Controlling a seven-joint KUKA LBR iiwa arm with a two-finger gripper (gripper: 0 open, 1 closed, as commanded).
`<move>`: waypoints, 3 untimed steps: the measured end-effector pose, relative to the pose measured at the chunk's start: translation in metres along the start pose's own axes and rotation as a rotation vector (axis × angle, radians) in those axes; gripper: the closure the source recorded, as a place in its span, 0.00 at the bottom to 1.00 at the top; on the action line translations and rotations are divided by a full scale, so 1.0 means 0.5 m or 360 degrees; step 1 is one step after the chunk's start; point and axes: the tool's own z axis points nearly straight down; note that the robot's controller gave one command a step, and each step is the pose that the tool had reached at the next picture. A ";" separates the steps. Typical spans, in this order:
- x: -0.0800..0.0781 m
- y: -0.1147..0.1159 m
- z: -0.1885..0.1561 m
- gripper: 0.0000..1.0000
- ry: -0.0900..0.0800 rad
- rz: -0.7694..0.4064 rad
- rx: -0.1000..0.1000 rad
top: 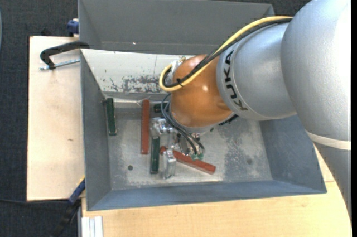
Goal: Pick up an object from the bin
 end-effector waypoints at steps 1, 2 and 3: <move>0.014 -0.012 0.012 0.00 0.0000 0.0228 -0.0002; 0.027 -0.035 -0.006 0.00 0.0002 0.0361 -0.0001; 0.035 -0.057 0.009 1.00 -0.0011 0.0302 -0.0005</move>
Offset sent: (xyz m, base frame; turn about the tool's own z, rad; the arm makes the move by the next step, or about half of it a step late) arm -0.0162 -0.0365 0.0140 -0.0003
